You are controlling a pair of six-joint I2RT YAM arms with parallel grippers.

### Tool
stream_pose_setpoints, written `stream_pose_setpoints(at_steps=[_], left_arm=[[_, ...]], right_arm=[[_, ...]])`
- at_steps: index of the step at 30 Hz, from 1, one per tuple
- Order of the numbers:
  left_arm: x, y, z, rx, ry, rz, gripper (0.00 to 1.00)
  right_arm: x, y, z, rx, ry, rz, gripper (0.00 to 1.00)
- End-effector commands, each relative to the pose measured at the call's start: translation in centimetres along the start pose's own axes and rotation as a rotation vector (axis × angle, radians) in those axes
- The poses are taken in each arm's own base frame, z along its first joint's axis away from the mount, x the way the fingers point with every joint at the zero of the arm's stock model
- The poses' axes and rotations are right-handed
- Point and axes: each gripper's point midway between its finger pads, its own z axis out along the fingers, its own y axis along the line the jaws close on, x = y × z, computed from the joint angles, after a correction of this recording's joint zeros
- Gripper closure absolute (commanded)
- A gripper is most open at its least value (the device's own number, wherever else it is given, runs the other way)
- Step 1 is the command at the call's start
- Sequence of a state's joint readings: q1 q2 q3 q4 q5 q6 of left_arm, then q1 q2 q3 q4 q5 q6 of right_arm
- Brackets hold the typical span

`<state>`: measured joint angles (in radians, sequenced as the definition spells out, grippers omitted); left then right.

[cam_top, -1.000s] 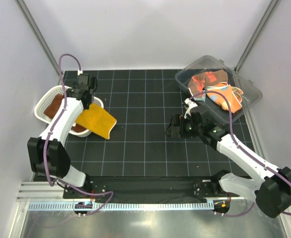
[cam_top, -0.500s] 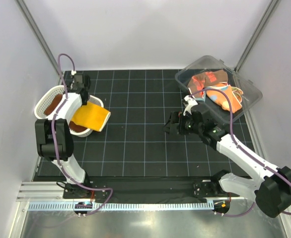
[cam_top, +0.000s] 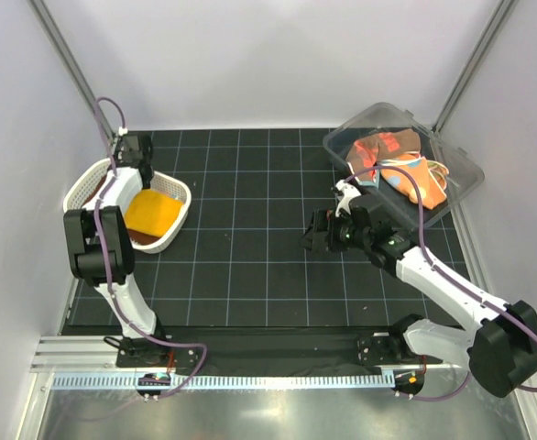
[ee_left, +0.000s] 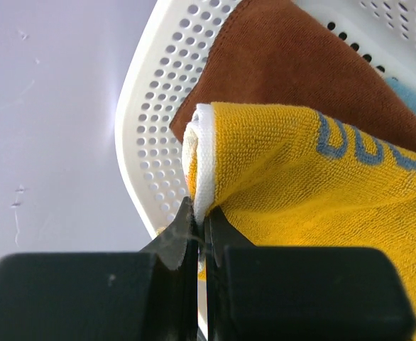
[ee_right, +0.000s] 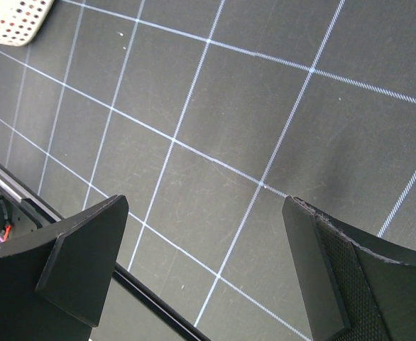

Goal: Fold and stack the towels
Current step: Neatly place the folded towel into the bin

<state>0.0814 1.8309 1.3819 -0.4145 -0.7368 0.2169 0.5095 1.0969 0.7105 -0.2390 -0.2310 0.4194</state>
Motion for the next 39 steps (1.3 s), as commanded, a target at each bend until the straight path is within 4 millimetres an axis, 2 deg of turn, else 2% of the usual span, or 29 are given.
stream_pose_setpoints(at_steps=[1,6,10,12,13,15,16,18,19,20,23,24,26,27,28,29,30,31,32,33,34,35,36,37,38,39], left_arm=[[-2.6,1.5,0.6,-0.032,-0.064,-0.050,1.00],[-3.0,1.9,1.7,-0.039,-0.071,-0.085,1.00],[-2.1,1.8,2.9,-0.043,-0.040,-0.105,0.99],[-1.6,2.1,3.6,-0.091,-0.012,-0.103,0.89],[-1.7,2.4,3.6,-0.113,-0.008,-0.105,0.71],[-1.6,3.7,3.7,-0.201,0.017,-0.115,0.49],[-2.8,4.8,3.3,-0.241,0.002,-0.148,0.39],[-3.2,5.7,2.6,-0.272,0.030,-0.159,0.34],[-5.0,6.4,1.7,-0.263,0.004,-0.192,0.32],[-5.7,6.3,1.0,-0.250,-0.007,-0.203,0.31],[-7.7,5.6,-2.3,-0.202,-0.060,-0.200,0.26],[-7.6,4.2,-3.4,-0.150,-0.056,-0.211,0.25],[-7.9,2.2,-5.3,0.003,-0.067,-0.269,0.25],[-7.6,1.4,-6.0,0.056,-0.061,-0.328,0.25],[-8.2,-1.0,-9.1,0.219,-0.092,-0.338,0.25],[-7.1,-3.2,-10.0,0.322,-0.079,-0.327,0.25],[-7.1,-4.1,-11.7,0.399,-0.095,-0.383,0.24],[-8.3,-6.0,-15.7,0.588,-0.170,-0.398,0.23],[-8.0,-7.1,-17.4,0.660,-0.191,-0.396,0.17],[-6.6,-8.9,-18.7,0.738,-0.174,-0.378,0.15],[-6.1,-10.5,-20.8,0.836,-0.189,-0.351,0.13],[-6.2,-11.7,-24.7,0.952,-0.244,-0.322,0.04],[-5.6,-12.6,-26.0,0.978,-0.250,-0.295,0.01],[-4.4,-13.7,-27.3,1.025,-0.240,-0.262,0.01],[-3.6,-14.7,-30.1,1.104,-0.262,-0.218,0.01],[-3.0,-15.0,-31.0,1.132,-0.266,-0.198,0.00]], right_arm=[[-0.9,0.3,0.4,-0.014,-0.027,-0.030,0.00],[-0.7,-0.1,0.9,0.003,-0.015,-0.026,0.00],[-0.4,-0.5,1.4,0.013,0.000,-0.022,0.00],[-0.3,-0.5,1.5,0.013,0.000,-0.023,0.00],[-0.4,-0.5,1.5,0.014,-0.002,-0.022,0.00],[-0.3,-0.6,1.6,0.020,0.003,-0.023,0.00],[-0.2,-0.7,1.7,0.023,0.009,-0.023,0.00],[-0.2,-0.8,1.7,0.030,0.010,-0.025,0.00],[-0.2,-0.9,1.7,0.032,0.011,-0.023,0.00],[-0.2,-1.0,1.7,0.039,0.016,-0.021,0.01],[-1.0,-0.9,1.5,0.062,0.009,-0.011,0.00],[-2.2,-0.5,1.2,0.065,-0.016,-0.011,0.00],[-2.9,-0.4,1.0,0.083,-0.021,0.012,0.00],[-4.8,0.4,0.5,0.085,-0.053,0.014,0.00],[-5.3,-0.4,0.4,0.145,-0.055,0.027,0.00],[-7.6,0.2,-0.2,0.159,-0.107,0.028,0.00],[-8.8,0.0,-0.5,0.187,-0.131,0.029,0.00],[-10.0,-2.3,-0.6,0.321,-0.163,0.030,0.00],[-11.5,-3.6,-1.0,0.380,-0.196,0.041,0.00],[-14.6,-4.3,-1.9,0.423,-0.260,0.057,0.00],[-15.7,-6.2,-2.5,0.503,-0.269,0.082,0.00],[-16.8,-9.6,-2.3,0.593,-0.269,0.130,0.00],[-19.5,-10.2,-2.9,0.613,-0.315,0.144,0.00],[-20.2,-11.5,-2.9,0.651,-0.317,0.152,0.00],[-20.2,-14.5,-1.9,0.747,-0.293,0.160,0.00],[-22.0,-16.1,-2.5,0.776,-0.323,0.174,0.00]])
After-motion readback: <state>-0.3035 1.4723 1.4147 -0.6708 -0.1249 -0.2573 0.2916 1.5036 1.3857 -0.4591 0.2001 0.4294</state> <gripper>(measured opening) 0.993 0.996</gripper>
